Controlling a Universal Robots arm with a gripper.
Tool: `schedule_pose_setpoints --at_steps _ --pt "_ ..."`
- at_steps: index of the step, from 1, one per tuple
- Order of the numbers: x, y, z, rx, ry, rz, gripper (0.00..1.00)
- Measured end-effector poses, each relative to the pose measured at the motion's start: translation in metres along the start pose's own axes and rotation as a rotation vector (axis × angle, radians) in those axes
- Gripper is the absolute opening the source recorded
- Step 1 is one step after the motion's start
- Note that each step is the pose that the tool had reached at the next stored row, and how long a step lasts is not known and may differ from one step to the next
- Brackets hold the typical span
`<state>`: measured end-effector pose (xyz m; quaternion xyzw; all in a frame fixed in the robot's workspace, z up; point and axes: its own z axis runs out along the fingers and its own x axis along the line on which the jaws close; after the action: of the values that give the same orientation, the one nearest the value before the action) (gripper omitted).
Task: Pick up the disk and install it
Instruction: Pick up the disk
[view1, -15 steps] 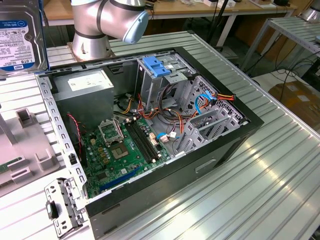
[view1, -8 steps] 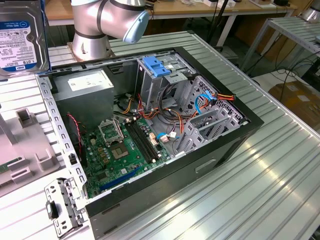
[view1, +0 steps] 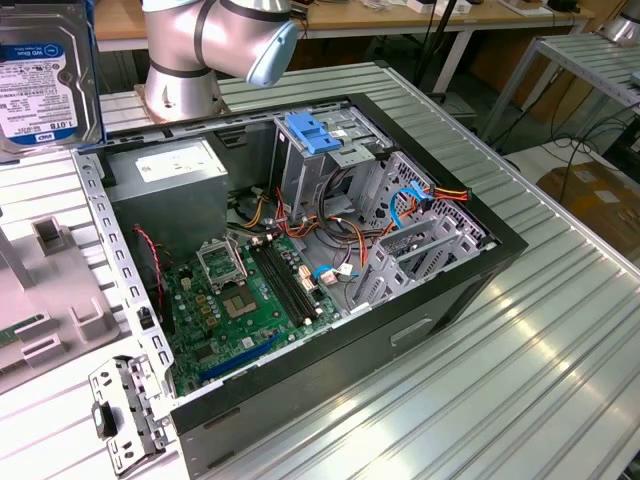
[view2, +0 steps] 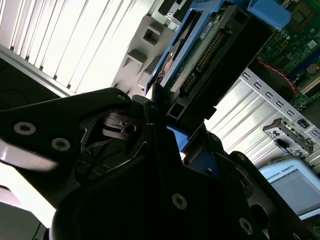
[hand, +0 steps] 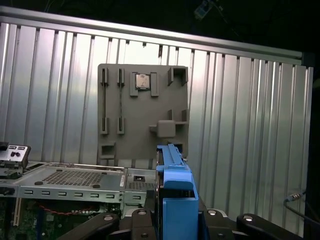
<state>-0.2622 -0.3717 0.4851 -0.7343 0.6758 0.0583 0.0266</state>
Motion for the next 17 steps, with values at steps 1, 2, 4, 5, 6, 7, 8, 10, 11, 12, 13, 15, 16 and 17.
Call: schedule_pose_setpoints --at_steps 1,2,4,5,6,7,8,10,11,12,13,15,16,17 --pt "0.0004 -0.0003 0.0000 0.0000 0.0000 0.000 0.37" --pt "0.0007 -0.0005 -0.0001 -0.0001 0.0000 0.000 0.37" --pt "0.0015 -0.0011 -0.0002 -0.0001 0.0000 0.000 0.37" --pt "0.0022 -0.0015 -0.0003 -0.0001 0.0000 0.000 0.37" --pt "0.0025 -0.0017 -0.0003 -0.0001 0.0000 0.000 0.37" --pt "0.0029 -0.0019 -0.0004 -0.0001 0.0001 0.000 0.37" --pt "0.0033 -0.0021 -0.0004 0.0000 0.0000 0.000 0.37" --pt "0.0040 -0.0026 -0.0005 0.0000 0.0000 0.000 0.37" --pt "0.0043 -0.0028 -0.0005 -0.0001 0.0000 0.000 0.37" --pt "0.0048 -0.0032 -0.0006 -0.0001 0.0001 0.000 0.37" --pt "0.0052 -0.0035 -0.0006 0.0000 0.0000 0.000 0.37" --pt "0.0059 -0.0041 -0.0007 -0.0001 0.0000 0.000 0.37" --pt "0.0063 -0.0044 -0.0008 -0.0001 0.0000 0.000 0.37" --pt "0.0068 -0.0047 -0.0008 0.0000 0.0000 0.000 0.37"
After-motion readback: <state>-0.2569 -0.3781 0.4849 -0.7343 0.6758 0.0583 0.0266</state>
